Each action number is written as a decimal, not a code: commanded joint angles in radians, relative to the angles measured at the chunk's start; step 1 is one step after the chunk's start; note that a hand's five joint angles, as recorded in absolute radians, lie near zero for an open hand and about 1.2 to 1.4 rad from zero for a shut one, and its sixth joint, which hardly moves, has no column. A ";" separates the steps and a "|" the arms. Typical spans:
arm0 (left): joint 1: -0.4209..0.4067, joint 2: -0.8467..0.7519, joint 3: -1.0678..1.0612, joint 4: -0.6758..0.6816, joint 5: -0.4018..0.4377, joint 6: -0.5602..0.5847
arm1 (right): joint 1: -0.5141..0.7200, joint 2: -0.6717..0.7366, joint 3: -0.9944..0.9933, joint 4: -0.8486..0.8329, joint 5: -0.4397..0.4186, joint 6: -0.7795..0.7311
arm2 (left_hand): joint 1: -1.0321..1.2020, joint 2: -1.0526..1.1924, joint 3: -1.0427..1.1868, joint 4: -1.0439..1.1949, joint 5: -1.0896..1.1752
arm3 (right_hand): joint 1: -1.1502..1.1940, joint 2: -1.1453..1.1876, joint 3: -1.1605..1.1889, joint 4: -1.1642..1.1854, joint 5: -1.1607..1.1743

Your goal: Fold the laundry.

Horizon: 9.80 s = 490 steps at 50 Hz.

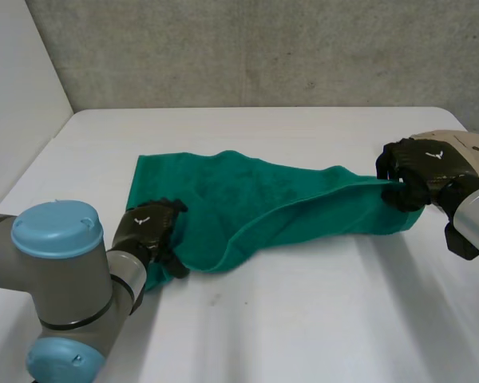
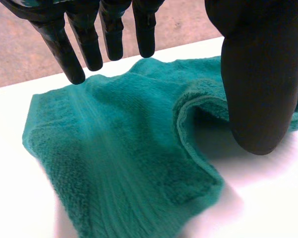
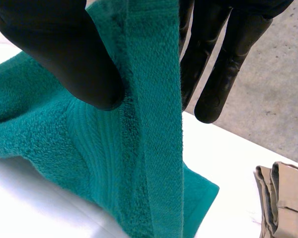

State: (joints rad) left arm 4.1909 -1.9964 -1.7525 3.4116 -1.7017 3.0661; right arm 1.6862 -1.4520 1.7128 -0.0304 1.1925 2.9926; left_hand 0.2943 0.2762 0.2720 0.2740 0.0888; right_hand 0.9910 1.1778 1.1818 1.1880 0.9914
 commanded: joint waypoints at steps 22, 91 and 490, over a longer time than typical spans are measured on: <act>-0.012 -0.027 -0.016 -0.026 -0.023 0.003 | -0.053 -0.194 -0.084 0.024 -0.048 0.058 | 0.004 0.022 0.027 0.025 0.035 | 0.405 0.218 0.214 0.208 0.230; 0.170 0.611 0.024 -0.319 0.119 0.761 | -0.129 -0.052 -0.398 0.635 -0.073 -0.670 | 1.102 1.120 1.124 1.122 1.133 | 0.405 0.218 0.214 0.208 0.230; 0.396 0.103 -0.202 0.223 0.404 0.606 | 0.388 0.325 -0.058 -0.034 0.160 -0.540 | 0.431 0.449 0.453 0.451 0.462 | 0.405 0.218 0.214 0.208 0.230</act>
State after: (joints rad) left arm 4.5948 -1.8771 -1.9599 3.7257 -1.2911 3.6156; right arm 2.0489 -1.1761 1.6842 -0.0173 1.3235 2.4362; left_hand 1.0736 1.1019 1.1175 1.1175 0.9048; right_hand 0.9904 1.1762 1.1822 1.1883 0.9916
